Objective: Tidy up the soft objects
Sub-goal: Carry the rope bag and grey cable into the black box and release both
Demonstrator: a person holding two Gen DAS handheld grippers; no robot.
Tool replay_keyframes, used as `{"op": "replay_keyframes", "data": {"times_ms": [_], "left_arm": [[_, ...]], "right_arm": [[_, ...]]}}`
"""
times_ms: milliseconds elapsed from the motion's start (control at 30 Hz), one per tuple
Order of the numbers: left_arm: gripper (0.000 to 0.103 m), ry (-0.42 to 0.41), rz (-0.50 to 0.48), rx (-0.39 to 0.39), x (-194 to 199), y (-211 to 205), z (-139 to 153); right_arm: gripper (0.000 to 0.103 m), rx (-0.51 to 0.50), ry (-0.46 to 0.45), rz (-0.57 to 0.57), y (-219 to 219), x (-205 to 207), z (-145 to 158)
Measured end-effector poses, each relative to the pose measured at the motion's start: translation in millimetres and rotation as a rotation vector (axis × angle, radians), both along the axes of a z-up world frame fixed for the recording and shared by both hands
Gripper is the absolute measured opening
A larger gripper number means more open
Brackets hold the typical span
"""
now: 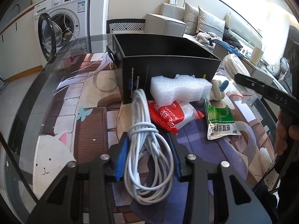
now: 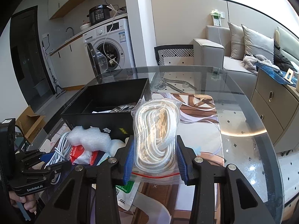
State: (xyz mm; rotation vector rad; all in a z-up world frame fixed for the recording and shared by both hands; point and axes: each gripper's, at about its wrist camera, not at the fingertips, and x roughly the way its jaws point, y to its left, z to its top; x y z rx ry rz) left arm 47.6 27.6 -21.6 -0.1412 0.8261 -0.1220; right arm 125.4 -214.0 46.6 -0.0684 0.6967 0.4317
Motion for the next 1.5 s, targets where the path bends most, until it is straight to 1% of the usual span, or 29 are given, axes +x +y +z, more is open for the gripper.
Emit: {"op": "replay_keyframes", "data": {"times_ms": [167,433,833,1133,1300,1500], "left_arm": [[0.035,0.0,0.003,-0.05,0.5,5.0,1.5],[0.034,-0.01,-0.003,-0.069,-1.4,7.2,5.2],[0.034,-0.041,0.033,-0.105,-14.2,26.8,12.6],[0.034,-0.101,0.04,-0.127,-16.9,31.7,34.1],[0.034,-0.13,0.04,-0.147,-9.6,31.2,47.9],[0.034,-0.161,0.019,-0.145,1.4,25.2,65.6]], "right_arm": [[0.041,0.0,0.003,0.004,0.4,0.7,-0.6],[0.041,0.004,-0.005,0.002,-1.2,0.1,-0.3],[0.041,0.005,-0.014,0.015,2.1,-1.2,2.4],[0.041,0.019,-0.032,0.055,8.8,-7.8,12.8],[0.041,0.034,-0.036,0.087,17.8,-10.3,21.3],[0.041,0.034,-0.029,0.124,31.3,-6.5,30.2]]}}
